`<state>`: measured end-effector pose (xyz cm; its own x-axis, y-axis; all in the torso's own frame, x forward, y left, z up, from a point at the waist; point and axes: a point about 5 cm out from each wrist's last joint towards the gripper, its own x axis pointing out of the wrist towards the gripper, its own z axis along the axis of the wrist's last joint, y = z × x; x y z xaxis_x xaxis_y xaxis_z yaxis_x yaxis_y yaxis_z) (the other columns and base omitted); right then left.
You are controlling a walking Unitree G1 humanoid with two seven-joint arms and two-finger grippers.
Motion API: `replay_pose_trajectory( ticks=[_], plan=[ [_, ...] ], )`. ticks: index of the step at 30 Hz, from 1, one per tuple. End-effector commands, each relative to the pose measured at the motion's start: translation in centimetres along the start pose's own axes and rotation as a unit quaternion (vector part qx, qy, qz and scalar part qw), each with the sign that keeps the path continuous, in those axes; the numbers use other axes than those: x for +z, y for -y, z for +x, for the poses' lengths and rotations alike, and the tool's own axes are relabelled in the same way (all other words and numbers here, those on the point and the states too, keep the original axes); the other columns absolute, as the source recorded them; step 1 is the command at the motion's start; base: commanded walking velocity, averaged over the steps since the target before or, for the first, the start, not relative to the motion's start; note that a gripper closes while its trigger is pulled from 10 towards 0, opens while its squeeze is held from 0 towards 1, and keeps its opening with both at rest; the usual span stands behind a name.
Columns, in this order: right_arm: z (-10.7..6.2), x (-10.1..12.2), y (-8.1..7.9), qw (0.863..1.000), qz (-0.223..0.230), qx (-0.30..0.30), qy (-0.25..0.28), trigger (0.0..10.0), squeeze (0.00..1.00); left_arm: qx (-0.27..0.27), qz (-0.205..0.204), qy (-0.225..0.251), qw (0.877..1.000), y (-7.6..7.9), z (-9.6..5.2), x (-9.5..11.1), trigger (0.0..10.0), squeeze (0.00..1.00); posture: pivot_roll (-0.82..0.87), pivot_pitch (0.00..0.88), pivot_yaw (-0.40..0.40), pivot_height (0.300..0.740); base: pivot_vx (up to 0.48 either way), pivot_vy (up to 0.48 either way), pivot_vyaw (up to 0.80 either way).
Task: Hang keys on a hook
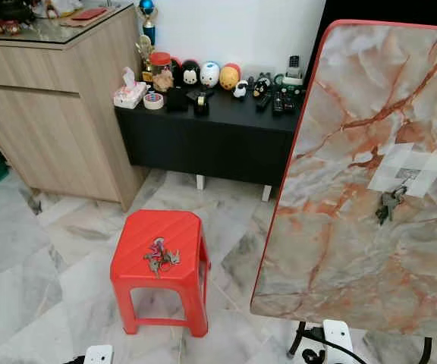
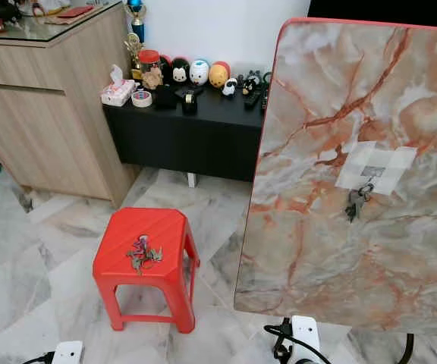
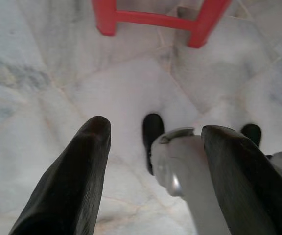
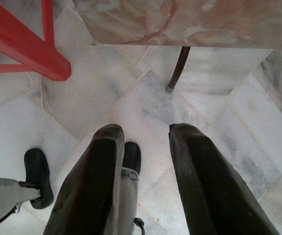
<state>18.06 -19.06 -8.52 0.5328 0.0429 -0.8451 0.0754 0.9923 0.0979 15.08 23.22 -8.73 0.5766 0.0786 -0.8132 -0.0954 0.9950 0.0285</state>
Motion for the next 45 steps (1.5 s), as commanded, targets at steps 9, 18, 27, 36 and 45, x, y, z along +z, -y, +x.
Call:
replay_pose_trajectory(
  ticks=[9, 18, 27, 36, 45],
  plan=[
    [0.0, 0.0, 0.1, 1.000, -0.001, -0.003, 0.000, 10.0, 0.00, 0.001, -0.002, -0.003, 1.000, -0.2, -0.1, -0.4, 10.0, 0.00, 0.08, 0.000, -0.052, 0.740, 0.000, 0.000, 0.00],
    [0.0, -0.2, -0.2, 1.000, 0.018, -0.015, 0.001, 10.0, 0.00, 0.001, 0.012, -0.001, 1.000, -0.8, -0.1, 0.1, 10.0, 0.00, 0.08, 0.000, -0.013, 0.740, 0.000, 0.000, 0.00],
    [0.2, 0.1, -0.9, 1.000, 0.016, -0.015, 0.003, 10.0, 0.00, 0.001, 0.023, -0.001, 1.000, -1.4, -0.1, 0.5, 10.0, 0.00, 0.04, 0.000, 0.004, 0.740, 0.000, 0.000, 0.00],
    [0.2, 0.8, -0.5, 1.000, -0.006, -0.012, 0.014, 10.0, 0.00, -0.012, 0.027, 0.004, 1.000, -0.6, 0.1, 0.9, 10.0, 0.00, 0.04, 0.000, -0.004, 0.740, 0.000, 0.000, 0.00],
    [0.0, 0.3, 0.1, 0.999, 0.020, -0.029, 0.011, 10.0, 0.00, -0.012, 0.025, -0.012, 1.000, -0.4, 0.0, 0.2, 10.0, 0.00, 0.04, 0.000, -0.021, 0.740, 0.000, 0.000, 0.00]
  ],
)
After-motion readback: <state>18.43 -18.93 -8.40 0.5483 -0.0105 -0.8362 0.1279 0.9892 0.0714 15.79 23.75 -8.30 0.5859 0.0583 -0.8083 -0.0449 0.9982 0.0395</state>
